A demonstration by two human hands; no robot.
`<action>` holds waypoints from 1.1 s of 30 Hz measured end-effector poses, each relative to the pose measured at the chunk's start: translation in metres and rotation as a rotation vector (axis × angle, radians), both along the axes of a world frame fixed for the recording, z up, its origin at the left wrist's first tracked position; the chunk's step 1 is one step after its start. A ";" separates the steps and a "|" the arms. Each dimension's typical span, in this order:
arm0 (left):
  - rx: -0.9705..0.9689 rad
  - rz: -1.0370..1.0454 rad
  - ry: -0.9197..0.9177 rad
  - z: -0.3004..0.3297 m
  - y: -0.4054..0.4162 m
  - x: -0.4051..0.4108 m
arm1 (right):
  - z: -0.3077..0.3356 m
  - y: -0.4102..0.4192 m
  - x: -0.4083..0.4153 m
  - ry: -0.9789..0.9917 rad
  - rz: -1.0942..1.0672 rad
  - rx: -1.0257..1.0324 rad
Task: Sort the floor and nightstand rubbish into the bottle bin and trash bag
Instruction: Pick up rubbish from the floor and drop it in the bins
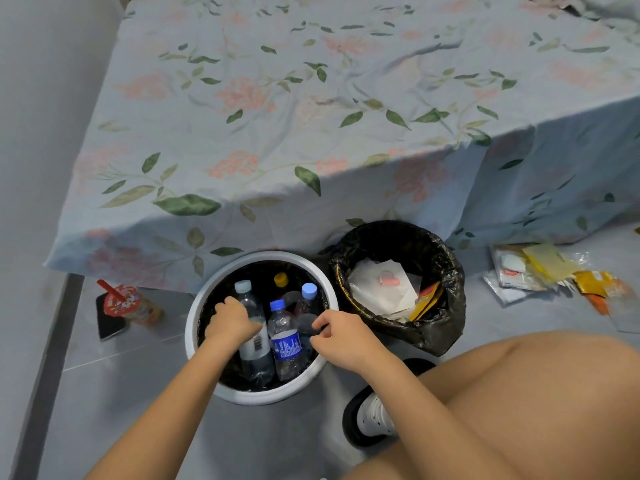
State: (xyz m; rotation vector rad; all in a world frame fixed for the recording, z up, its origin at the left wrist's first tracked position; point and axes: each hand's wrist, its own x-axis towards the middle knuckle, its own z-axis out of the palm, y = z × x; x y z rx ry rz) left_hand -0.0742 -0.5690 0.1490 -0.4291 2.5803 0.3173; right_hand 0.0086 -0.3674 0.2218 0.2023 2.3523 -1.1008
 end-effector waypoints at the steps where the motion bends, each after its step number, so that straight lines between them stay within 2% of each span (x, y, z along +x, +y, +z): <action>1: -0.080 -0.081 0.020 0.011 0.005 -0.002 | 0.000 0.001 0.000 -0.006 -0.007 0.001; 4: -0.135 -0.279 0.147 0.045 0.030 -0.011 | 0.003 0.004 0.002 -0.039 -0.011 0.021; 8: -0.021 -0.495 0.341 0.091 0.088 -0.025 | 0.007 0.024 0.005 -0.067 0.030 0.114; 14: -0.004 -0.788 0.437 0.132 0.195 -0.063 | 0.052 0.081 -0.031 0.019 0.220 0.436; 17: 0.027 -0.868 0.372 0.131 0.265 -0.095 | 0.085 0.152 -0.063 0.106 0.161 0.532; 21: -0.037 -0.892 0.203 0.126 0.357 -0.116 | 0.097 0.289 -0.079 0.079 0.017 0.659; 24: 0.000 -1.025 0.272 0.103 0.425 -0.111 | 0.072 0.391 -0.072 0.023 -0.123 0.713; 27: 0.080 -1.042 0.194 0.056 0.498 -0.109 | 0.024 0.477 -0.051 -0.085 -0.255 0.707; 29: 0.120 -1.031 0.144 0.018 0.545 -0.107 | -0.021 0.521 -0.033 -0.158 -0.345 0.686; 33: 0.117 -1.054 0.187 -0.063 0.618 -0.104 | -0.120 0.585 -0.001 -0.272 -0.534 0.549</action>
